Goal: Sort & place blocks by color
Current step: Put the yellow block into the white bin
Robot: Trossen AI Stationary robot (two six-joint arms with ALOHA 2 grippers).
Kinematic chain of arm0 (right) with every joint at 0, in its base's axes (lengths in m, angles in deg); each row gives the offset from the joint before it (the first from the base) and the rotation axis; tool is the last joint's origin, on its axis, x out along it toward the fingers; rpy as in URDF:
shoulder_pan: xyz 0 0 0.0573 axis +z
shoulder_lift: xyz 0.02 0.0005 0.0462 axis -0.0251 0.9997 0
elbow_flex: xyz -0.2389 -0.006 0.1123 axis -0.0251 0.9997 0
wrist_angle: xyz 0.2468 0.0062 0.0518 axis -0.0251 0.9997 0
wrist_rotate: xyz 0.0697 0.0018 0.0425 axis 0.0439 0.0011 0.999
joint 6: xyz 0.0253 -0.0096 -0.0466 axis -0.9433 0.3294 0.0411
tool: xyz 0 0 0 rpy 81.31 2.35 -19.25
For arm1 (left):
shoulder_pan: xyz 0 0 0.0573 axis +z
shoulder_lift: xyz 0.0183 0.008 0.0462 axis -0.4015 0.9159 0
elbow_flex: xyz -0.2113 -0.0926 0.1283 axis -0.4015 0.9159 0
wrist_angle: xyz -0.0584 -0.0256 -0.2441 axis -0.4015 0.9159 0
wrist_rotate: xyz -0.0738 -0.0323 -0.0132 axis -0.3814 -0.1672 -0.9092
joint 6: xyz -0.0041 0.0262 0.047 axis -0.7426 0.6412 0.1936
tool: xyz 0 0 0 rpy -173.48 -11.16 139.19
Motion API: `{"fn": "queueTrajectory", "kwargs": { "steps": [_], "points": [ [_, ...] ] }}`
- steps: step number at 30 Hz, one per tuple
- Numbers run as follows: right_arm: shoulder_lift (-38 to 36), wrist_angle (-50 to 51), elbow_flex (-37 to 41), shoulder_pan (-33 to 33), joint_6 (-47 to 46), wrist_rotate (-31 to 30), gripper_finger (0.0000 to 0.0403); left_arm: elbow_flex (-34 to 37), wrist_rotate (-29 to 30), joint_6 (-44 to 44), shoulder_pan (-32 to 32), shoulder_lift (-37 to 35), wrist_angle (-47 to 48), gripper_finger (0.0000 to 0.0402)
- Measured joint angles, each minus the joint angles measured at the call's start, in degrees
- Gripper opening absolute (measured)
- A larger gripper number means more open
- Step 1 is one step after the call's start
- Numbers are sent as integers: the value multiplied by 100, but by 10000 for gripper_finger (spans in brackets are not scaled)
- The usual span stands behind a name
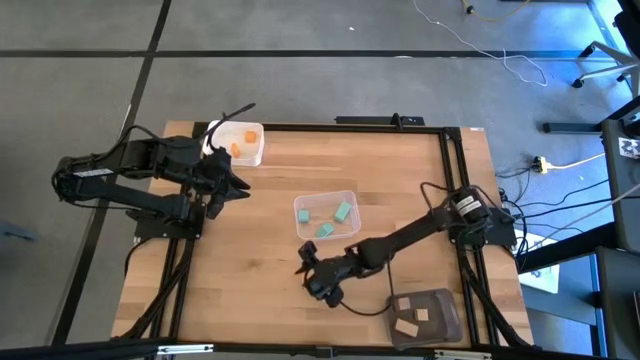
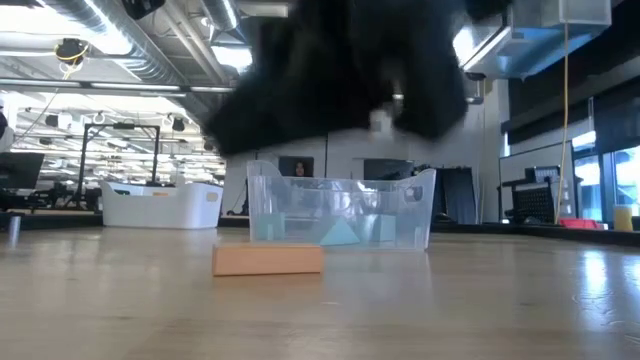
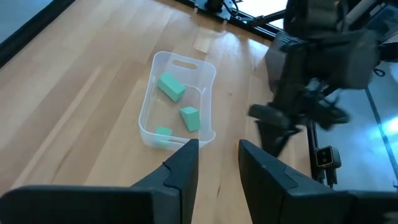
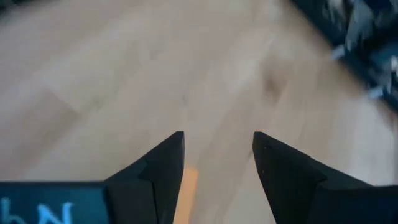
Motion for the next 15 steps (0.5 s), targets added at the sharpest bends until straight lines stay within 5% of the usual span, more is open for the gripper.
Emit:
{"fn": "queueTrajectory", "kwargs": {
  "steps": [15],
  "points": [
    [-180,4347,-3150,-369,-447,157,193,-2,-1,10,0,104,602,105]
  ]
}}
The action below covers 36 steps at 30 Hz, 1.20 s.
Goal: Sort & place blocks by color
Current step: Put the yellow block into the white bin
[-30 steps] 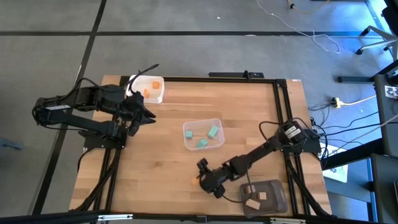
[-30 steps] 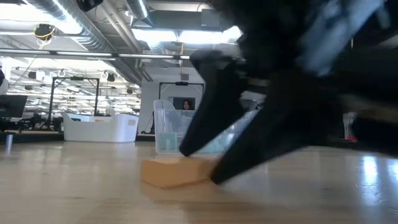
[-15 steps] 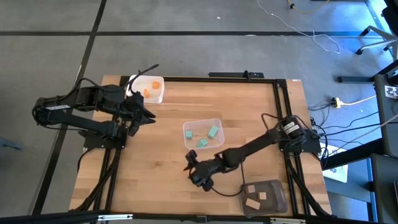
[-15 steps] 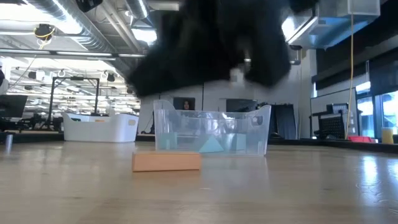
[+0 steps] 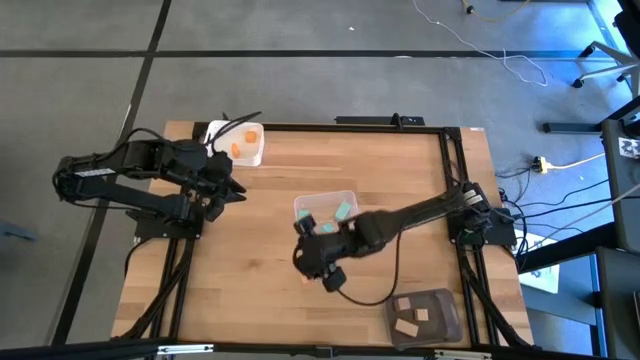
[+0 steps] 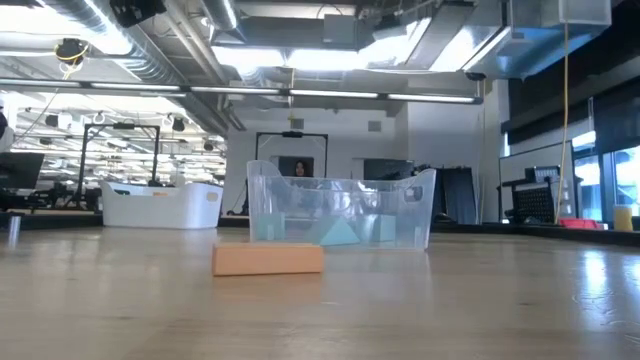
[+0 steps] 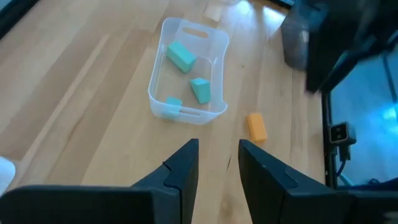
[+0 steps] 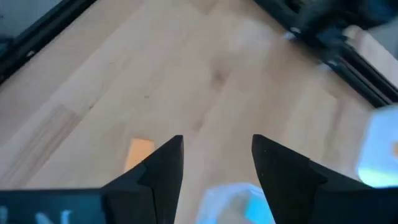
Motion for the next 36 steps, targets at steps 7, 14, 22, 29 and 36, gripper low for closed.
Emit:
{"fn": "queueTrajectory", "kwargs": {
  "steps": [7,14,22,29,36],
  "points": [
    [-4,1508,-1612,-159,-1227,190,193,-2,-277,595,-18,123,106,105],
    [-544,2418,-1951,-172,-1878,465,193,-2,-157,1046,-226,329,136,98],
    [-1312,3306,-1527,-195,-2876,-481,193,-2,24,969,-733,740,125,98],
    [-1520,3344,-1195,-190,-2843,-525,193,-2,326,391,-1309,1260,-11,98],
    [-1683,3332,-697,-225,-2569,-555,193,0,475,-179,-1871,1684,-363,98]
  ]
}}
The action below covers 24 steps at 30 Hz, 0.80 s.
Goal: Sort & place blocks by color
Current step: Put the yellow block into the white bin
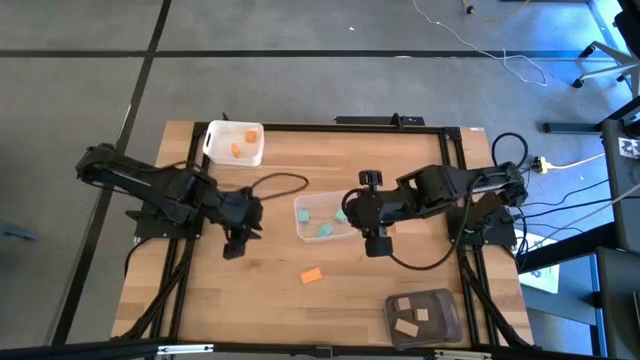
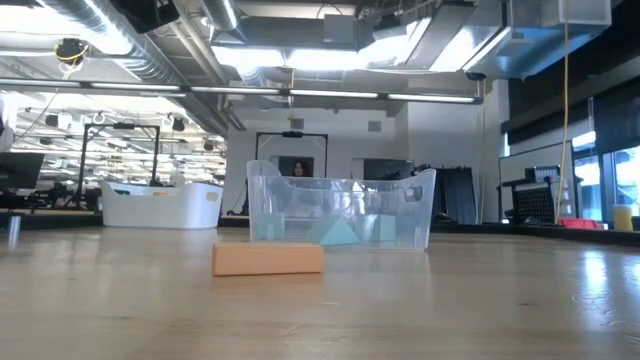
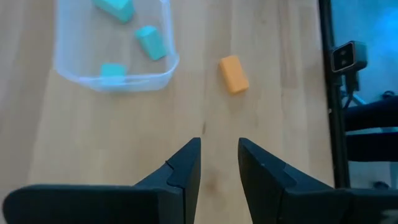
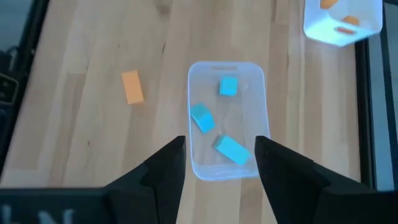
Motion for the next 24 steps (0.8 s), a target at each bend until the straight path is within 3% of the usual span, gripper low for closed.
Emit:
{"fn": "queueTrajectory", "kwargs": {
  "steps": [5,15,24],
  "points": [
    [-491,-200,677,0,-226,27,193,-2,77,-292,-297,193,-382,98],
    [-1712,-1844,2359,44,-593,286,193,0,651,-564,-494,321,-748,98],
    [-1803,-2064,2763,50,-583,284,193,4,775,-619,-492,538,-774,98]
  ]
}}
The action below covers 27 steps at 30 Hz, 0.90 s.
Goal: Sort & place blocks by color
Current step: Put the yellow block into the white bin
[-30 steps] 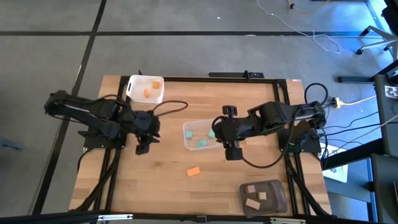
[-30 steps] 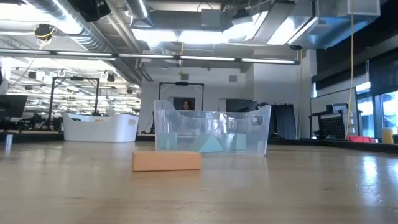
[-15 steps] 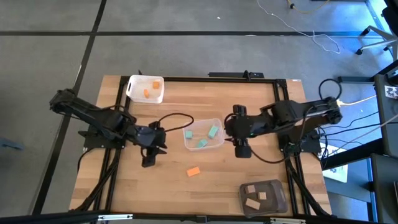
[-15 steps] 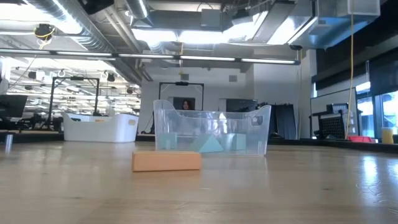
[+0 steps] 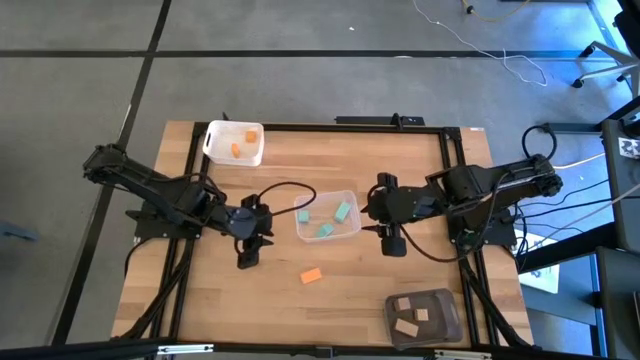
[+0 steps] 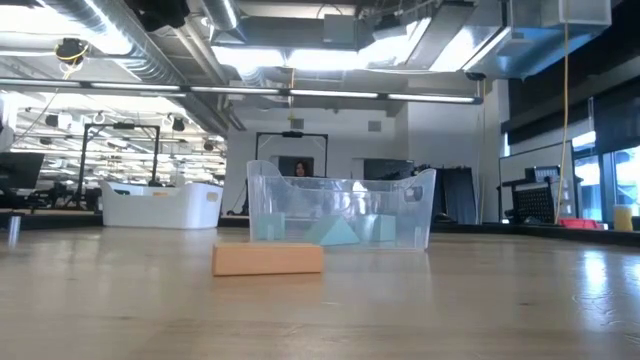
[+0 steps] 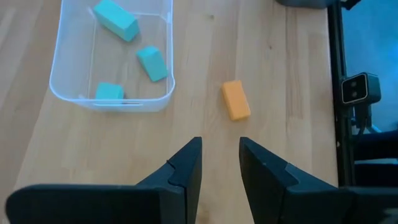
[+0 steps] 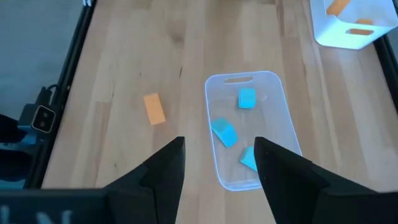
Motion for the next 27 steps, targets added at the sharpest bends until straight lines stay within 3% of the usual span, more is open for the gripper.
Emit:
{"fn": "queueTrajectory", "kwargs": {
  "steps": [13,27],
  "points": [
    [4,33,37,0,10,0,193,-1,163,-144,0,-6,-1,98],
    [7,31,37,0,10,0,193,-1,356,-1030,0,-6,-33,98]
  ]
}}
